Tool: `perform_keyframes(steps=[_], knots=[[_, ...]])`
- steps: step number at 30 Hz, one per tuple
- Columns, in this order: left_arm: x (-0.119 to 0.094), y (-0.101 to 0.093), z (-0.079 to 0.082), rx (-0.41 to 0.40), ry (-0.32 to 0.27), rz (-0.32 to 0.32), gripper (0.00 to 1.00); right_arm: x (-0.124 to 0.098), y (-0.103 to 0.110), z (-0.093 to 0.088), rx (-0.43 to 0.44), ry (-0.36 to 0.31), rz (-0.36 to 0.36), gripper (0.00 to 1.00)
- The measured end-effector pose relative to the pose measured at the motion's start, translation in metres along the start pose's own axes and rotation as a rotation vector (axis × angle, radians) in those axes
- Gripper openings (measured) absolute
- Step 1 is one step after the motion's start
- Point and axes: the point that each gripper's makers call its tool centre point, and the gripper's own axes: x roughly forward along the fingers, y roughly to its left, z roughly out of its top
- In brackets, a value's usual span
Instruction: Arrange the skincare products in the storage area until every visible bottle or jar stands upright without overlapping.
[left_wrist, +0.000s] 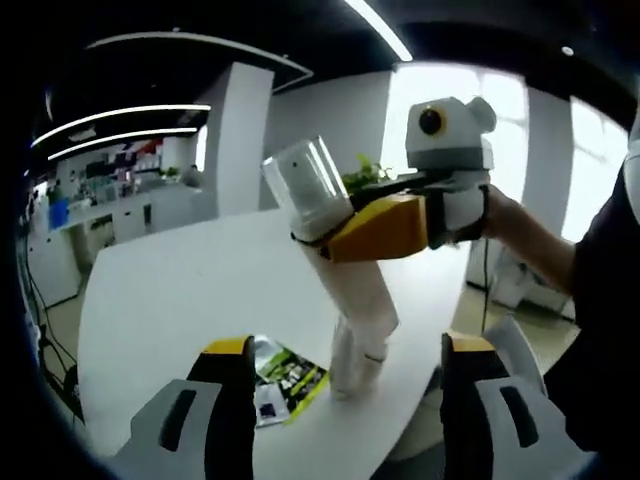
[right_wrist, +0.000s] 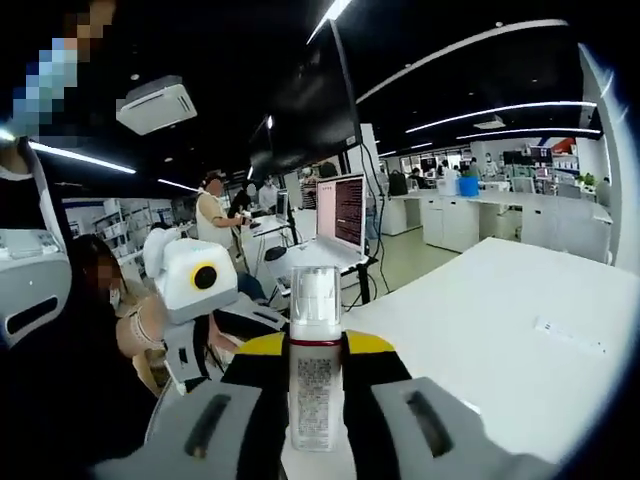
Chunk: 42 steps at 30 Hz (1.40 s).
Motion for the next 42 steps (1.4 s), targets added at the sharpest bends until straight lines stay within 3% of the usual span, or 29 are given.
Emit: perform_keyframes(steps=[12,19,29,36,42], knots=[[0.003,-0.022,-0.003,-0.038,-0.043,-0.093,0.37,-0.002,0.025,-0.024,0.06,-0.014,0.025,0.19],[0.005,-0.046,-0.009,-0.073,-0.052,-0.251,0.29,-0.018,0.032,-0.029,0.109,-0.061,0.05,0.19],[0.015,-0.055,-0.015,-0.026,-0.007,-0.316,0.32,-0.03,0.033,-0.04,0.137,-0.072,0.039,0.19],[0.018,-0.063,-0.025,-0.019,0.032,-0.377,0.23,-0.032,0.031,-0.051,0.124,-0.045,0.022,0.19],[0.021,-0.063,-0.034,-0.048,0.067,-0.389,0.21,-0.03,0.032,-0.062,0.063,0.05,0.028,0.19]])
